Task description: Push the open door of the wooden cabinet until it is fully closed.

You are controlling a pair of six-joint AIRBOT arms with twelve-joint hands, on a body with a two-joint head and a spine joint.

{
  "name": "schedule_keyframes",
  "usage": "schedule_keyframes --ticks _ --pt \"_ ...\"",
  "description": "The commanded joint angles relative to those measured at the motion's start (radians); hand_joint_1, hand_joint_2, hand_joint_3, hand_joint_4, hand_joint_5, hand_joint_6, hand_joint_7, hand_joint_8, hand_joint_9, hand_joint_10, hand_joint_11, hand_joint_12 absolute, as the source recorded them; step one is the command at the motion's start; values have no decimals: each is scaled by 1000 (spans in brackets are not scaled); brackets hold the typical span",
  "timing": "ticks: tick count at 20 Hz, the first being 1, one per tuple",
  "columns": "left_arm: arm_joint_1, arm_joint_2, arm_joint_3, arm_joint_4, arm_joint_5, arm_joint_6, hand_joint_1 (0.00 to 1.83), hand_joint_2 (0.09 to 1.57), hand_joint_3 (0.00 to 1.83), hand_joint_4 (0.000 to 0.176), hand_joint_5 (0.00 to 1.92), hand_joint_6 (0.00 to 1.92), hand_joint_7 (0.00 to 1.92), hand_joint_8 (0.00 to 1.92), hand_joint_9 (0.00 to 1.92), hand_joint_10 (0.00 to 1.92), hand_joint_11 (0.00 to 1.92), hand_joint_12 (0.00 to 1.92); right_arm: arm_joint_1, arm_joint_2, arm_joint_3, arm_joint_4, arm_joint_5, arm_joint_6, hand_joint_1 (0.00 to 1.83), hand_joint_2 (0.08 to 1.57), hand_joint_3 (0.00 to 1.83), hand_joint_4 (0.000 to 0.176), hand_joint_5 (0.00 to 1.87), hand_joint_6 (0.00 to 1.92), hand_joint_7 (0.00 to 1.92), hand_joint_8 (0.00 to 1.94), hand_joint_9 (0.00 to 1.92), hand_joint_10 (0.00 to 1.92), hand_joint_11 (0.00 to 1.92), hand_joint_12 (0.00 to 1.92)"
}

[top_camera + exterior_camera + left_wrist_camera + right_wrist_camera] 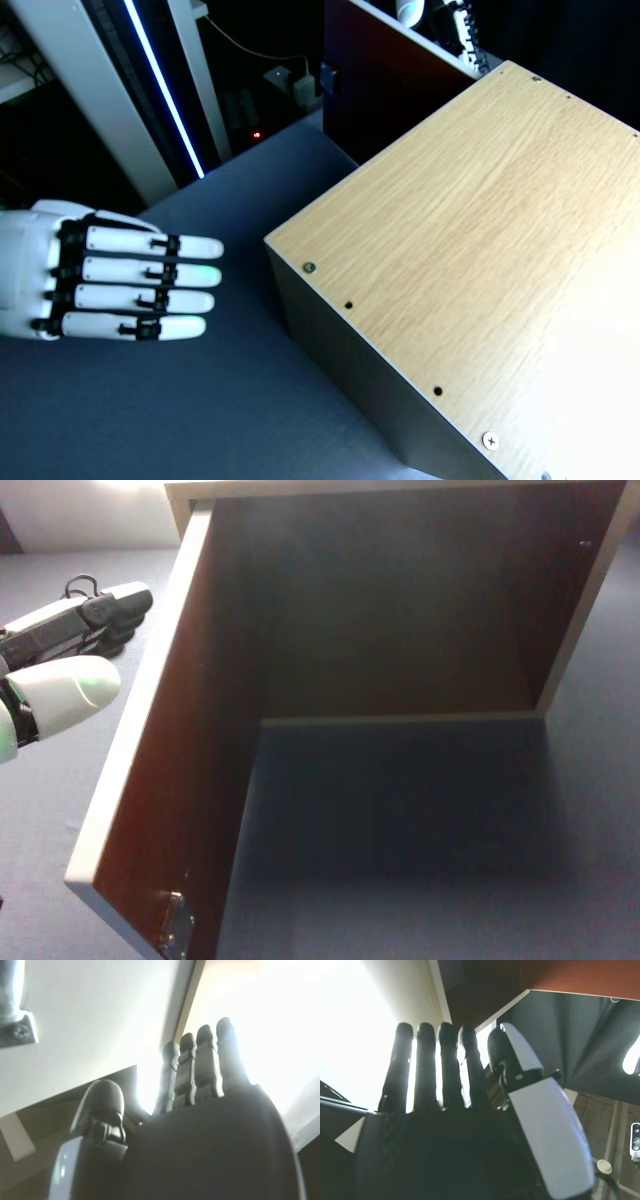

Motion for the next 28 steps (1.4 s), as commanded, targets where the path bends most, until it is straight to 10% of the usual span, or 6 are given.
schedule_keyframes --ticks 1,11,18,22,24,28 --pt "-10 -3 7 -14 -123 -6 75 1417 6 0 130 4 155 4 172 7 74 351 6 -1 6 29 118 5 781 1289 12 0 389 3 356 3 264 6 0 449" --pt "-19 -7 9 49 -75 -6 102 1470 3 21 145 1 175 2 198 1 153 204 6 -5 9 28 113 5 793 1301 1 0 388 1 357 1 272 2 0 469" --pt "-41 -25 8 109 -54 -6 2 1504 4 1 146 0 138 0 137 0 101 93 6 -6 9 28 112 5 789 1305 2 0 377 0 348 0 273 0 0 487" --pt "-66 -30 10 149 -30 -6 0 1508 1 31 134 3 185 8 209 9 164 89 6 -7 9 28 112 5 750 1309 1 0 371 0 343 0 273 0 5 517" --pt "-82 -37 15 161 -16 -6 0 1518 4 7 126 0 150 0 155 0 123 63 6 -7 9 28 112 5 779 1304 0 0 379 2 344 1 265 0 0 493" --pt "-127 -62 33 199 23 -6 0 1513 1 47 81 1 147 3 145 2 123 58 6 -7 9 28 112 5 739 1308 1 0 387 2 359 2 281 3 7 512"
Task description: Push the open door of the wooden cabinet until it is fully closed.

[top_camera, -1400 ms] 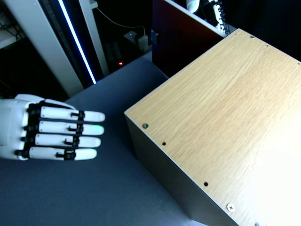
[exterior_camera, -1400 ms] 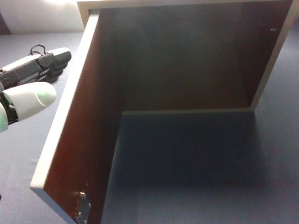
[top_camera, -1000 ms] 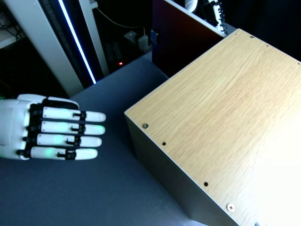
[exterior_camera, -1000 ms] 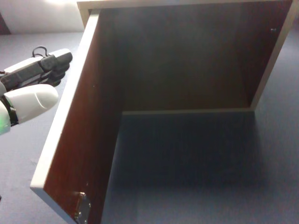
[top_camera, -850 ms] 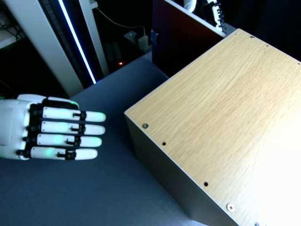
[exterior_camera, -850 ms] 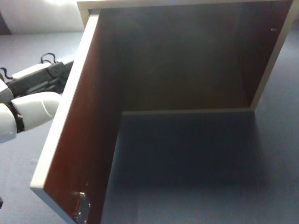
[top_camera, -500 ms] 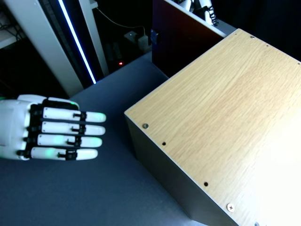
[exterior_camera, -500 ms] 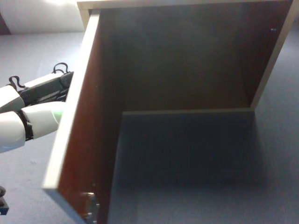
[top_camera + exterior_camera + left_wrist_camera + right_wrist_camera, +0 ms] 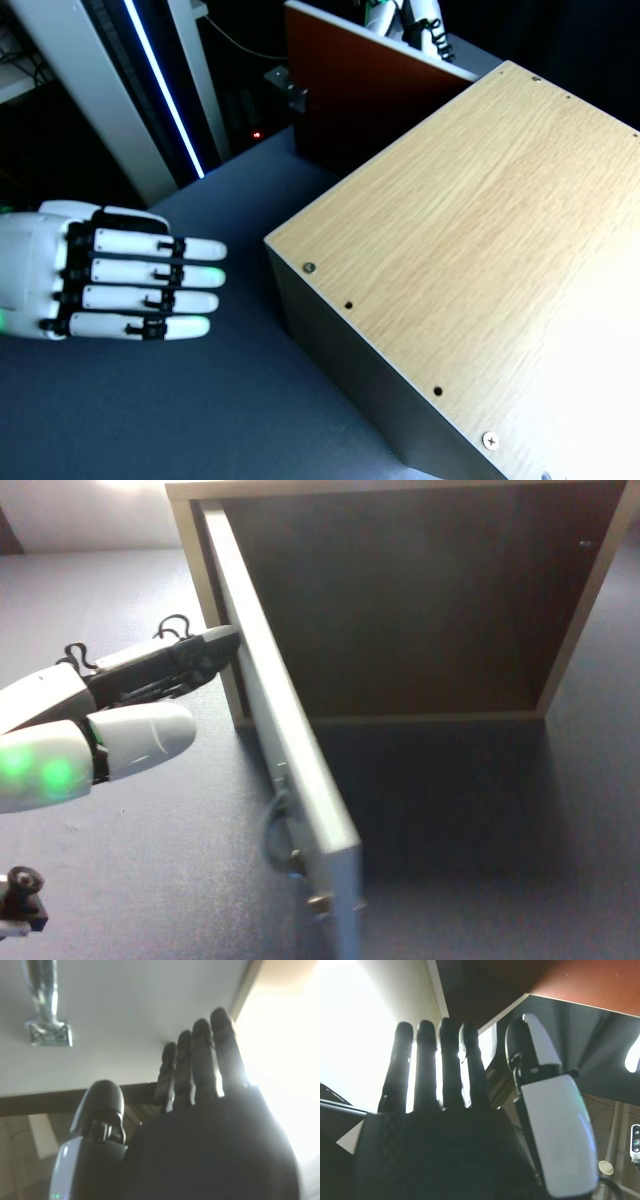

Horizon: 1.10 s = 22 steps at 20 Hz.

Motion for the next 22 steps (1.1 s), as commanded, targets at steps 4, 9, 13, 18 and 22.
schedule_keyframes --ticks 4,9,13,18,22 --pt "-44 -15 13 27 -64 -5 0 1530 7 0 102 7 167 5 167 7 157 68 6 -1 8 28 121 5 732 1318 5 0 372 1 342 0 274 0 7 517" --pt "-70 -31 26 55 -29 -5 0 1526 2 0 107 6 163 6 157 8 148 62 6 -2 8 28 121 5 743 1313 0 0 373 1 341 3 265 3 2 481" --pt "-140 -59 49 126 41 -5 0 1525 0 0 138 12 182 12 179 14 158 62 6 -2 10 28 121 5 724 1308 0 0 383 3 343 4 269 1 0 529" --pt "-201 -87 65 180 85 -5 0 1547 8 0 147 9 179 6 194 12 180 62 6 -4 10 28 122 5 723 1307 0 0 390 2 349 2 272 4 9 490" --pt "-216 -101 75 190 96 -5 0 1554 8 0 153 8 179 3 197 8 184 58 6 -5 12 28 121 5 717 1311 0 0 381 0 337 0 261 1 0 485"
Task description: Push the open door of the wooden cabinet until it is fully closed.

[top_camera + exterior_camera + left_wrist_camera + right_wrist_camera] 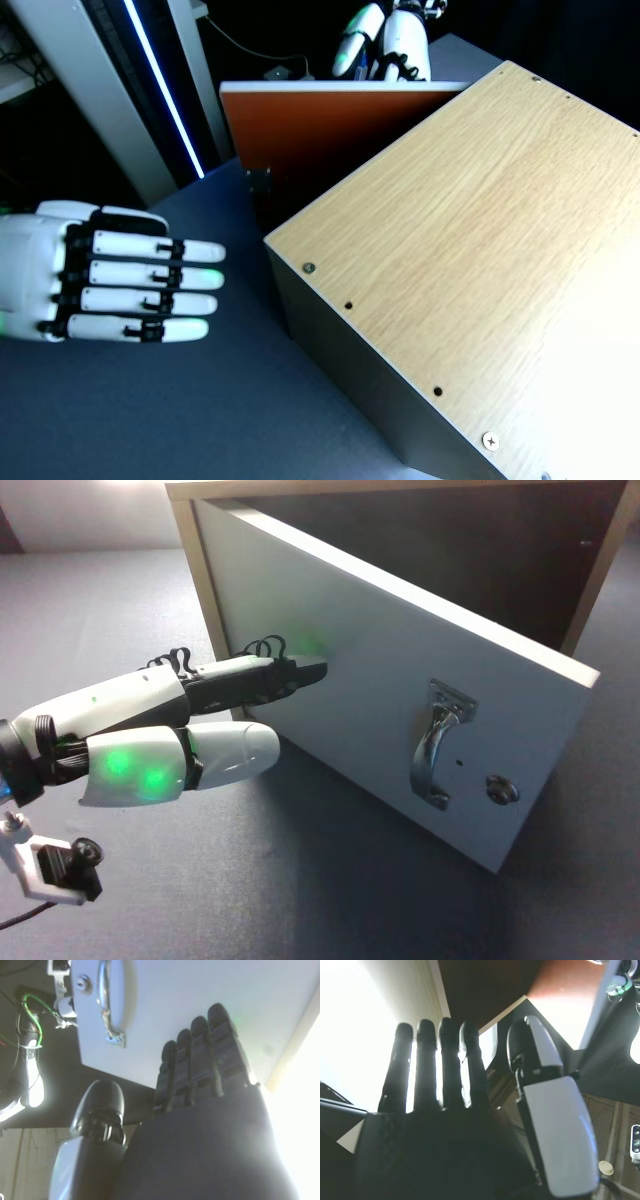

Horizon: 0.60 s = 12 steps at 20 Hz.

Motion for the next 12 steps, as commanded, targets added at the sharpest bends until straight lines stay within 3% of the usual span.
schedule_keyframes --ticks 1,12 --pt "-18 -6 2 -6 -106 -5 0 1559 9 0 151 6 174 1 192 5 179 54 6 -1 8 29 120 5 714 1311 0 0 382 0 339 1 264 2 1 487" --pt "-86 -55 42 56 -41 -5 37 1555 0 0 212 7 237 10 241 7 237 63 6 -13 18 26 120 5 744 1292 0 0 399 2 337 3 260 0 0 462"
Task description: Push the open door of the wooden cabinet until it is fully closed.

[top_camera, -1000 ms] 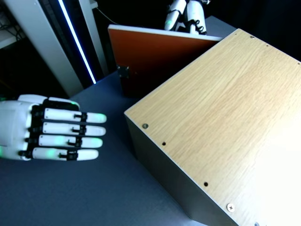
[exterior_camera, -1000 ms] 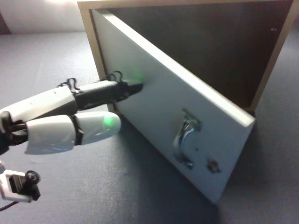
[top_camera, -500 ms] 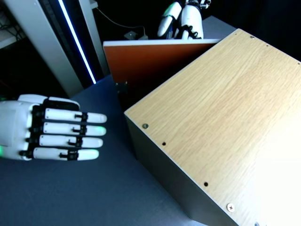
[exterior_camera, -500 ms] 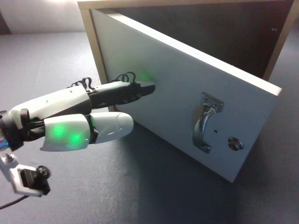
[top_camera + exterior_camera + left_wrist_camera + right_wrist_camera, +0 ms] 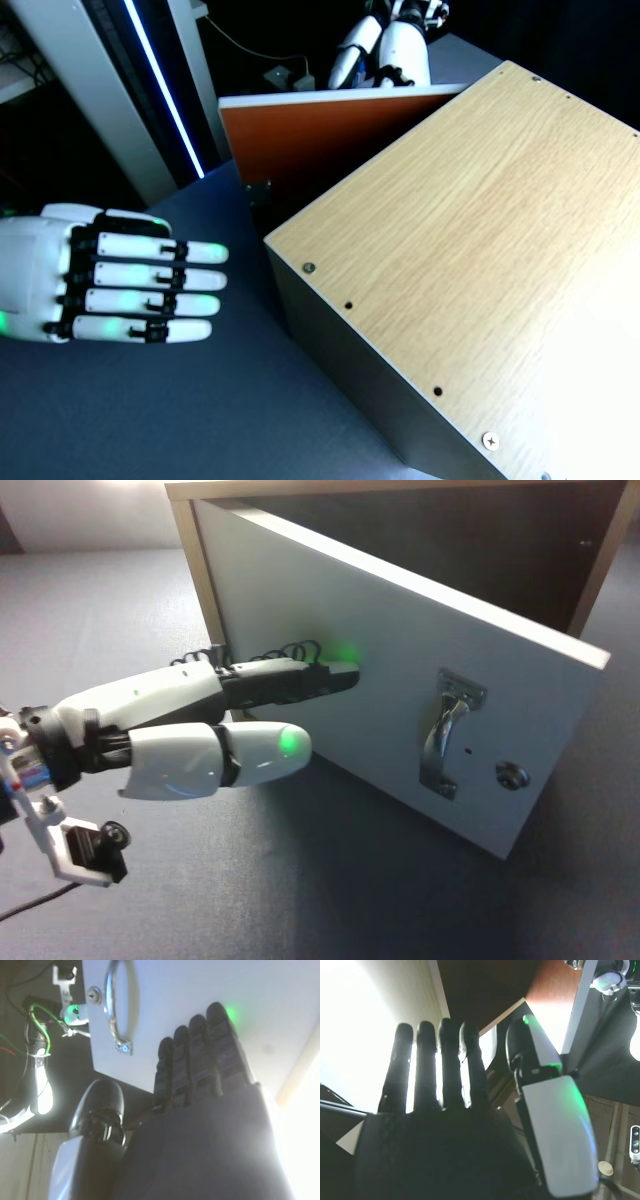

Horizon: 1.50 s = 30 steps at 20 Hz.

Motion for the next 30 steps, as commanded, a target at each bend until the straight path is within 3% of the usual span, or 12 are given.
schedule_keyframes --ticks 1,5,10,13,14,20,21,23,26,29,30 --pt "-15 1 2 -15 -114 -6 37 1555 0 0 212 7 237 10 241 7 237 63 6 -1 7 26 121 5 744 1292 0 0 399 2 337 3 260 0 0 462" --pt "-32 -16 12 -6 -109 -6 99 1551 0 0 217 1 247 2 249 1 235 59 6 -1 8 26 121 6 797 1304 1 0 377 0 321 1 256 3 0 466" --pt "-54 -46 32 2 -110 -6 122 1543 0 0 233 1 246 0 243 2 238 64 6 -1 11 26 121 10 739 1304 2 0 384 0 330 1 251 1 0 430" --pt "-79 -71 45 24 -97 -6 123 1540 0 0 267 13 284 14 262 8 248 68 6 -1 13 26 121 12 764 1317 1 0 384 2 339 5 273 4 19 498" --pt "-87 -75 48 28 -95 -6 217 1530 0 0 270 5 278 3 252 4 241 70 6 -1 13 26 121 13 794 1318 0 0 396 5 352 5 281 5 21 497" --pt "-130 -108 72 44 -91 -6 267 1520 0 0 232 3 222 1 193 1 198 70 6 0 13 23 121 16 701 1300 0 0 414 4 360 2 293 2 27 477" --pt "-137 -116 79 46 -87 -6 419 1486 0 0 261 6 250 6 229 8 242 103 6 0 13 23 121 16 656 1301 1 0 398 0 350 0 290 1 32 468" --pt "-161 -140 98 50 -79 -6 502 1457 0 0 272 4 258 5 254 11 246 118 6 0 13 23 121 17 652 1309 3 0 406 3 353 0 303 3 59 473" --pt "-199 -165 115 53 -67 -6 258 1490 1 0 296 5 276 5 269 5 238 142 6 0 13 23 121 19 508 1290 0 0 415 2 371 4 330 9 84 480" --pt "-222 -178 120 53 -48 -6 194 1511 8 0 306 1 271 1 262 1 226 160 6 0 14 23 120 19 449 1278 0 0 417 0 368 0 323 0 55 524" --pt "-233 -188 128 52 -39 -6 261 1521 7 0 303 0 263 2 265 2 227 168 6 -1 14 23 120 19 492 1269 2 6 436 0 369 0 322 0 31 629"
